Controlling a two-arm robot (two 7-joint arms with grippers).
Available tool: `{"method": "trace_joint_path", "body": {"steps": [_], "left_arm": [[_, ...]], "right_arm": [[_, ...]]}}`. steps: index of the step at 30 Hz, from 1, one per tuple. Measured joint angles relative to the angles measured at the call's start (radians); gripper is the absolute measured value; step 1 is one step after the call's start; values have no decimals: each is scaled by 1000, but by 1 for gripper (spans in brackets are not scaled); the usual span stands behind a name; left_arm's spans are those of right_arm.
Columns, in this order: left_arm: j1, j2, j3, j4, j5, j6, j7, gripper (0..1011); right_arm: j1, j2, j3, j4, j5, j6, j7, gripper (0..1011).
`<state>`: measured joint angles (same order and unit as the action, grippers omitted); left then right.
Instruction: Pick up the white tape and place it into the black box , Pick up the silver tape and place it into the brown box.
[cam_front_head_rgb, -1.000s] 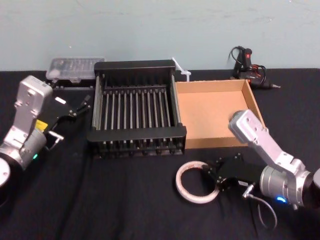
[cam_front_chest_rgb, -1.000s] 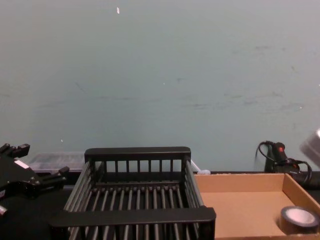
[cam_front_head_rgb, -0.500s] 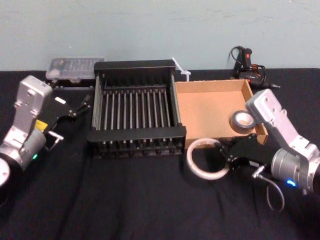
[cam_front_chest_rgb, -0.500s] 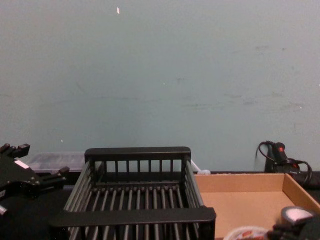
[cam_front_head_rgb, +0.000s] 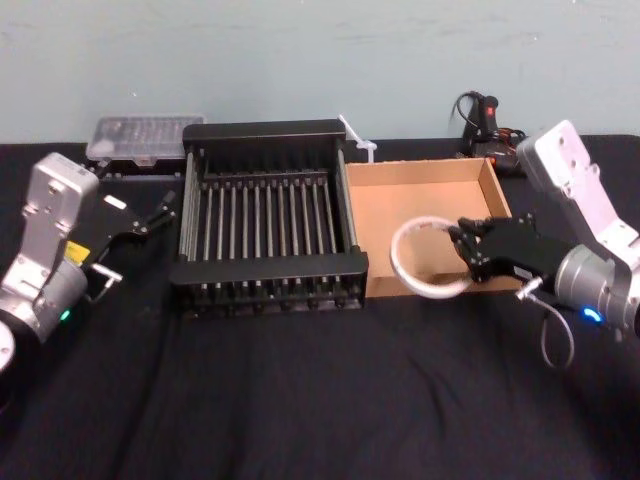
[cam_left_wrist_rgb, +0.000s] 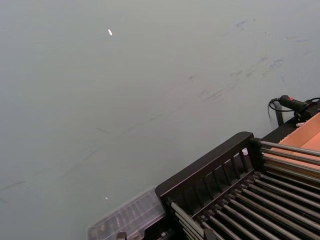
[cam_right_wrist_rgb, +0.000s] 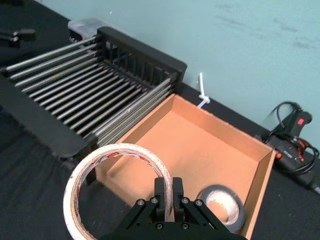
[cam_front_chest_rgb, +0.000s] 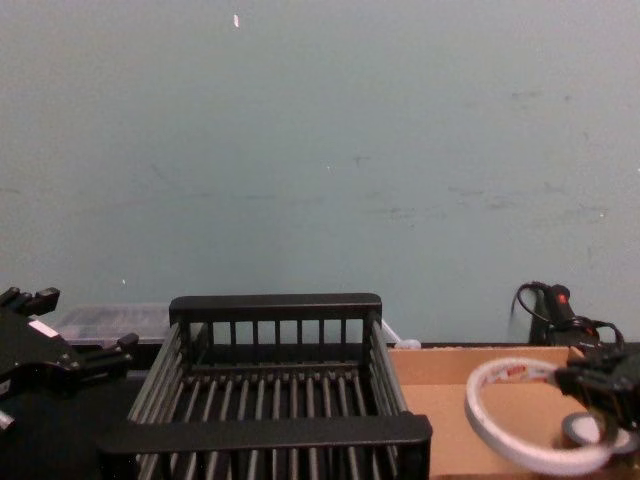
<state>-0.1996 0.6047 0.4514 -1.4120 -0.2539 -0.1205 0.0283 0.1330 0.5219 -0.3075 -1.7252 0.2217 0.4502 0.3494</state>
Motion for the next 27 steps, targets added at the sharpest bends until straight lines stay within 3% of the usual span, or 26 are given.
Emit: {"method": "trace_joint_path", "body": {"steps": [14, 27], "left_arm": [[0, 0, 0, 0, 0, 0, 0, 1001], [0, 0, 0, 0, 0, 0, 0, 1001]], "right_arm": [[115, -74, -31, 66, -12, 59, 17, 98], [227, -141, -95, 150, -22, 58, 42, 97]]}}
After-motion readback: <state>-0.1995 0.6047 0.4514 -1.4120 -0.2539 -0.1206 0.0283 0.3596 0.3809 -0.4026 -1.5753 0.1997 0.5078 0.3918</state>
